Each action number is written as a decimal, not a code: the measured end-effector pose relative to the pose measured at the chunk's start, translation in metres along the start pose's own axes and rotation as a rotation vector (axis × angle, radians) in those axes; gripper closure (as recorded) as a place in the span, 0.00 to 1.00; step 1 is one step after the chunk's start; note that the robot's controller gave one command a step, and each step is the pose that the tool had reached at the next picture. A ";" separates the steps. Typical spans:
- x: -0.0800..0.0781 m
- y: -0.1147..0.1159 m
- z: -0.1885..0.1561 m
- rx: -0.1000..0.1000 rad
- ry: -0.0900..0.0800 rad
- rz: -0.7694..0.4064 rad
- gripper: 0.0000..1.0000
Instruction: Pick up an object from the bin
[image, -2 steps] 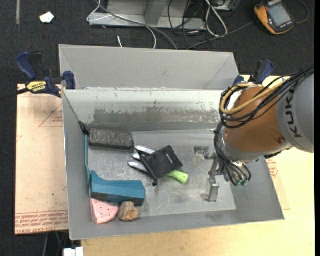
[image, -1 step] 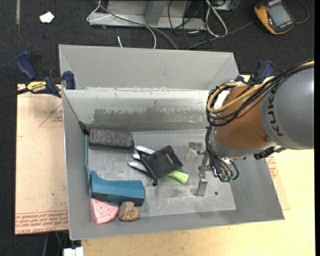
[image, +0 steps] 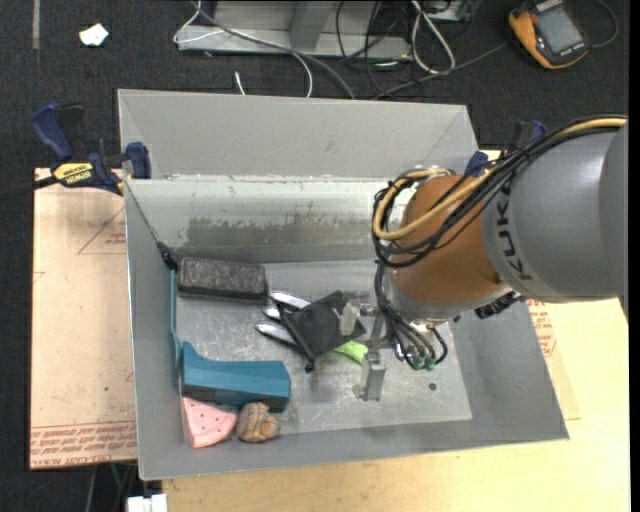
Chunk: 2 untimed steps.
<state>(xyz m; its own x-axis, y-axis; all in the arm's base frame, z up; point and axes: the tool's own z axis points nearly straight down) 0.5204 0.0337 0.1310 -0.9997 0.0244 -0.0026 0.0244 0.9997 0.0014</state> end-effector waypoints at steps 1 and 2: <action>-0.017 0.016 -0.025 0.002 -0.014 0.018 0.00; -0.024 0.014 0.053 -0.002 -0.007 0.189 0.00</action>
Offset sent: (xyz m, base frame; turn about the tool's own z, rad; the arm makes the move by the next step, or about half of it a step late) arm 0.0230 0.0118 -0.0610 0.1932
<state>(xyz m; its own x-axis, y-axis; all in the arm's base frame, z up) 0.5448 0.0468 0.0784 -0.9773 0.2115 -0.0091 0.2115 0.9774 0.0047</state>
